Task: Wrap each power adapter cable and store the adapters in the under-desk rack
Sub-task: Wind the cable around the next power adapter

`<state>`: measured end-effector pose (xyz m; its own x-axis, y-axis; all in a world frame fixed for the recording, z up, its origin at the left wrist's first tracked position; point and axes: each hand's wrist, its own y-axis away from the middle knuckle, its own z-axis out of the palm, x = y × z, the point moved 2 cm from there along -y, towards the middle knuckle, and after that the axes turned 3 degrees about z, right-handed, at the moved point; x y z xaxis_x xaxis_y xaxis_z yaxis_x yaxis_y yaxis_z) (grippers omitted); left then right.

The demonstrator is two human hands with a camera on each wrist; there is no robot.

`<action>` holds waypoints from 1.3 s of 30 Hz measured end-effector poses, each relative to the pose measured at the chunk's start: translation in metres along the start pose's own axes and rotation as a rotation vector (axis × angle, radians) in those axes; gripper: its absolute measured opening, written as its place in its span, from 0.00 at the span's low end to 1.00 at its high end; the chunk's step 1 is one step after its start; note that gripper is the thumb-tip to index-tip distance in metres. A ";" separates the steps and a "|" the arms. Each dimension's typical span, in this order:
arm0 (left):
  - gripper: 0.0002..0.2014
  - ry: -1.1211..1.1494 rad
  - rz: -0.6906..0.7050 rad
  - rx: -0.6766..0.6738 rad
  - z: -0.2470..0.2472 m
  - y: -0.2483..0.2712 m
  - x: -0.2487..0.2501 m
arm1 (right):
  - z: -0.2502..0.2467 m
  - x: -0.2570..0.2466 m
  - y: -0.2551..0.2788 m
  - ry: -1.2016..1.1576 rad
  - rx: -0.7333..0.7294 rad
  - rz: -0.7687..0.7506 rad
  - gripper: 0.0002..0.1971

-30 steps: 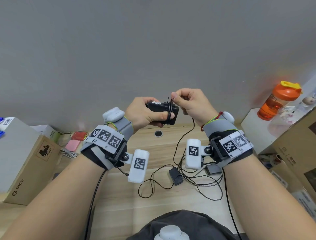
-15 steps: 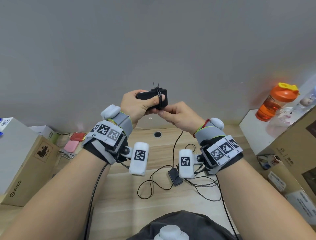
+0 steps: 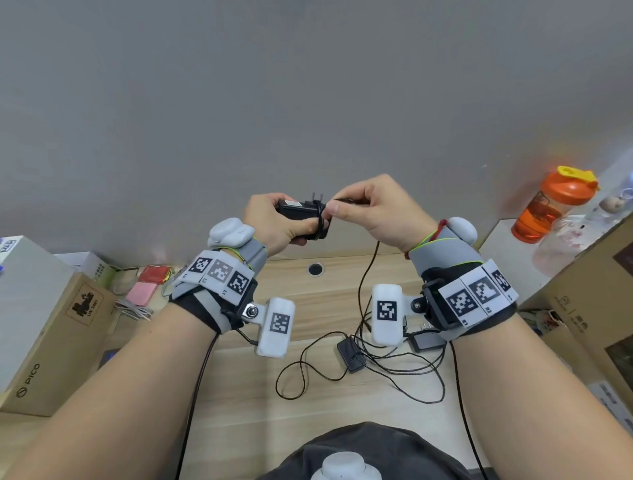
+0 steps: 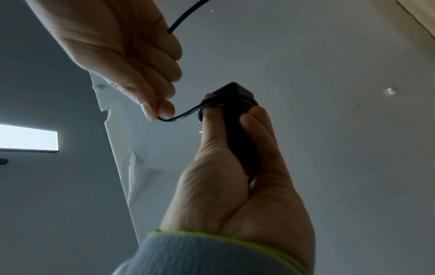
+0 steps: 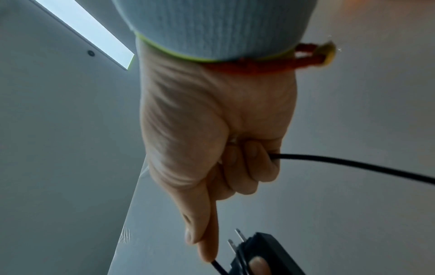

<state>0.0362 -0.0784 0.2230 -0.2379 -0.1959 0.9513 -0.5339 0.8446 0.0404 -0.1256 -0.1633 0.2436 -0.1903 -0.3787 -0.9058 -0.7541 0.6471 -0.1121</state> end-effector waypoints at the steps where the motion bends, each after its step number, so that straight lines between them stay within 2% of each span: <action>1: 0.18 -0.016 -0.004 -0.025 0.001 0.001 0.000 | -0.002 0.000 -0.002 0.012 0.015 0.003 0.07; 8: 0.19 -0.052 0.005 -0.172 0.005 0.008 0.003 | -0.009 0.010 -0.007 -0.045 0.200 -0.003 0.05; 13: 0.16 0.046 0.044 -0.224 0.010 0.014 0.011 | -0.009 0.016 -0.008 -0.084 0.185 0.027 0.05; 19: 0.15 0.103 0.073 -0.257 0.011 0.016 0.020 | -0.001 0.017 -0.007 -0.128 0.160 0.038 0.09; 26: 0.13 0.214 0.069 -0.202 0.009 0.015 0.020 | 0.013 0.020 -0.001 -0.101 0.055 0.112 0.11; 31: 0.15 0.314 0.044 -0.115 0.005 0.008 0.020 | 0.026 0.032 -0.004 -0.063 0.009 0.164 0.23; 32: 0.15 0.324 0.034 -0.097 0.005 0.007 0.018 | 0.027 0.031 -0.003 -0.042 0.001 0.156 0.22; 35: 0.12 0.350 0.008 -0.041 0.000 0.003 0.015 | 0.030 0.027 -0.003 0.024 -0.057 0.118 0.10; 39: 0.15 0.335 -0.022 0.030 -0.006 -0.003 0.007 | 0.031 0.026 -0.003 0.084 -0.086 0.110 0.09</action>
<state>0.0408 -0.0796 0.2312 0.0511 -0.0351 0.9981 -0.5609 0.8259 0.0578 -0.1083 -0.1547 0.2081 -0.3243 -0.3651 -0.8727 -0.7762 0.6300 0.0249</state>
